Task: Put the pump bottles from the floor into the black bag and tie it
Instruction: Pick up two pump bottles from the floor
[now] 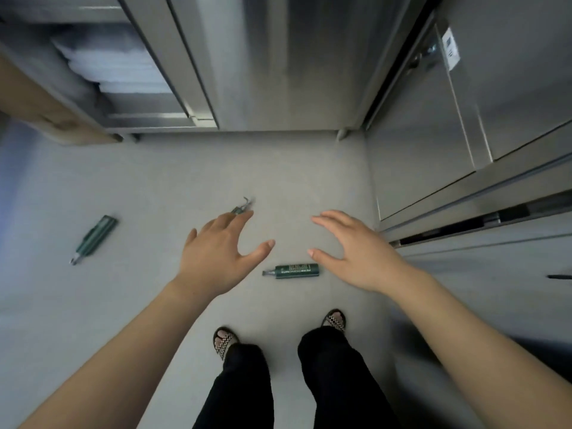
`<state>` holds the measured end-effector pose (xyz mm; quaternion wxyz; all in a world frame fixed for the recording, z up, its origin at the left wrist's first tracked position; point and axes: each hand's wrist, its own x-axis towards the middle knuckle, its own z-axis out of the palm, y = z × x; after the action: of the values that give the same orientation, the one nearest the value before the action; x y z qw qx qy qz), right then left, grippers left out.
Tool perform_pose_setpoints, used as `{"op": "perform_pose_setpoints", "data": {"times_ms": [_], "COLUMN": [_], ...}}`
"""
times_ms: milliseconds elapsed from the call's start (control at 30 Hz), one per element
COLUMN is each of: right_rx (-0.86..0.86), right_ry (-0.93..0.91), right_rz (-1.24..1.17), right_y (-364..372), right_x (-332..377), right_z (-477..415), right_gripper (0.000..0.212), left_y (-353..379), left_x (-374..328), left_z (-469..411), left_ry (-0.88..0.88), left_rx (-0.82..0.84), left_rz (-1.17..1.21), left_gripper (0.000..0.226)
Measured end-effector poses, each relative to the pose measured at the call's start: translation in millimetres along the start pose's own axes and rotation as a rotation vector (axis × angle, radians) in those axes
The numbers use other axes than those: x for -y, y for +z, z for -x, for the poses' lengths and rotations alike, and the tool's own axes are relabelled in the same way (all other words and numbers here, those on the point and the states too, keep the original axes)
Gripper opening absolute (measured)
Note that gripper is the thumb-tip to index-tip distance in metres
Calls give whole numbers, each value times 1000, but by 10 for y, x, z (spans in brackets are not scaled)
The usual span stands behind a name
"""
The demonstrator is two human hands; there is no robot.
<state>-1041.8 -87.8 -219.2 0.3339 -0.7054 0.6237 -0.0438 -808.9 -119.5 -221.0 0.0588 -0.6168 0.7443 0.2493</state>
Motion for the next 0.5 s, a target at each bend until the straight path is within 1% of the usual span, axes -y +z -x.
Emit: {"op": "perform_pose_setpoints", "data": {"times_ms": [67,167,300,400,500], "right_rx": [28,54,48,55,109], "right_ry": [2,11,-3,-35,-72], "right_rz": [7,10,-12,6,57], "right_y": [308,967,1892,2607,3316], "right_x": [-180,-617,-1152,-1569,-1998], "right_z": [-139,-477,-958,-1333,-1751], "right_gripper": [61,62,62,58,59], "left_y": [249,863,1770,2479,3128], "left_x": [164,467,896,1241,1599], "left_z": [-134,-467,-882,-1231,-1647], "left_ry": [-6,-23,18,26,40], "left_rx": [10,8,-26,28,50], "left_rz": [-13,1,40,-2,-58], "left_gripper": [79,75,68,67,68]}}
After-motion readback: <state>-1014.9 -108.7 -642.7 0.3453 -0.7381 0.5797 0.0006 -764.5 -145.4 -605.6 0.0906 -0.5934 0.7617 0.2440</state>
